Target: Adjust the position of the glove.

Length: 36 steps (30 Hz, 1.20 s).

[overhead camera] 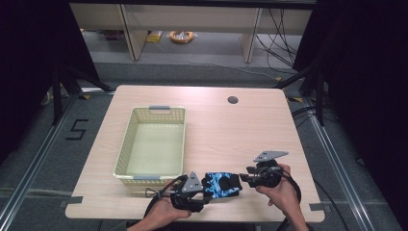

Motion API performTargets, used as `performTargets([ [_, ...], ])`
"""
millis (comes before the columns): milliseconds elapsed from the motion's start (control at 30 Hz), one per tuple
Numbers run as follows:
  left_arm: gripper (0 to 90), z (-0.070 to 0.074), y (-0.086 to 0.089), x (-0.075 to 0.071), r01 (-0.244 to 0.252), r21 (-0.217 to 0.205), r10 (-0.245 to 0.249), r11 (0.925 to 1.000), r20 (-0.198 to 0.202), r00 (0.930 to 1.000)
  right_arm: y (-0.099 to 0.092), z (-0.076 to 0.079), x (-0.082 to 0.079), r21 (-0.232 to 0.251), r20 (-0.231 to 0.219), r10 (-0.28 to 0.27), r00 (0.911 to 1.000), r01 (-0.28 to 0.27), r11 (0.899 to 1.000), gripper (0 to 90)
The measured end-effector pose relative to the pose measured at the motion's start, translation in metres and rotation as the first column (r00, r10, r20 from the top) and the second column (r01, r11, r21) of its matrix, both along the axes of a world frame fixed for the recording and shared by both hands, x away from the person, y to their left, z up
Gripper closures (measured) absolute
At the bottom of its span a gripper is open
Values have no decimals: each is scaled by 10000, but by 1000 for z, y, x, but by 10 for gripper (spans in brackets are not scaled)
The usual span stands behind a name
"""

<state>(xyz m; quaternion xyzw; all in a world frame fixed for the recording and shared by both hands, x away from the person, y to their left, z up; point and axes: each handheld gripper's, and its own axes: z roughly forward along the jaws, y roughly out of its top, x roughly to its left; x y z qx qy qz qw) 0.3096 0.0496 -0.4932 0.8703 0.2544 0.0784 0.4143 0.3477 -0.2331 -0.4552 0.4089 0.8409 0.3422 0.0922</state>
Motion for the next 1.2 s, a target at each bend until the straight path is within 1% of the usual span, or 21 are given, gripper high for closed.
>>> performTargets([
  [33,558,0,1,1,-135,-101,134,9999,-75,9999,0,0,-1,-171,-41,156,9999,-156,9997,591],
  [100,538,-1,3,4,-441,-272,433,9987,-298,9986,1,-2,-2,-125,-227,14,9997,-17,9999,599],
  [200,531,-2,6,7,-517,-181,510,9985,-398,9979,-3,-9,1,4,-656,-302,9974,303,9995,596],
  [233,527,-3,6,8,-617,-199,608,9979,-435,9972,-5,-15,2,242,-1215,-557,9910,590,9980,591],
  [267,527,-3,6,10,-574,-113,569,9983,-402,9976,-5,-15,2,242,-1215,-557,9910,590,9980,591],
  [300,525,-3,5,10,-696,-254,679,9972,-617,9958,-6,-19,4,358,-1181,-423,9921,469,9983,590],
  [333,526,-3,5,12,-673,-108,667,9977,-516,9964,-6,-22,4,320,-1408,-580,9883,631,9975,587],
  [400,530,-5,2,14,-698,-225,683,9973,-605,9958,-6,-24,6,276,-1512,-576,9868,625,9977,580],
  [433,535,-6,2,17,-548,18,548,9985,-621,9966,-5,-26,6,472,-1538,-503,9868,582,9972,575],
  [467,535,-8,0,17,-512,30,513,9987,-871,9949,-5,-26,7,459,-1588,-470,9862,549,9974,575],
  [500,535,-9,-2,19,-465,136,476,9988,-915,9947,-3,-28,7,721,-1669,-559,9844,688,9950,575],
  [533,535,-12,-3,21,-472,157,485,9988,-1008,9937,-5,-28,9,544,-1576,-375,9868,466,9974,572],
  [633,551,-16,-7,22,-315,397,351,9987,-934,9950,-2,-32,10,711,-1793,-518,9824,654,9953,568],
  [667,552,-17,-8,21,-404,466,444,9981,-877,9952,-3,-31,11,742,-1921,-323,9808,473,9961,568],
  [700,553,-17,-8,21,-250,547,290,9982,-737,9969,-1,-33,10,828,-1772,-299,9837,452,9955,572],
  [767,558,-17,-8,20,-138,640,177,9979,-602,9980,1,-33,11,668,-2070,-185,9782,330,9972,571],
  [833,562,-18,-9,18,-291,657,328,9974,-551,9979,4,-36,10,751,-2129,-135,9770,302,9967,573],
  [900,561,-16,-10,17,4,909,31,9959,-385,9993,7,-38,10,785,-2211,-77,9752,256,9966,577],
  [1033,559,-16,-10,16,-53,890,99,9960,-516,9986,11,-41,10,801,-2183,65,9759,113,9967,584],
  [1100,559,-16,-11,17,-11,926,65,9957,-575,9983,14,-44,9,1145,-2090,-55,9779,301,9930,602],
  [1200,557,-15,-10,19,120,1097,-65,9939,-510,9987,15,-44,9,1147,-2219,-31,9751,293,9930,625],
])
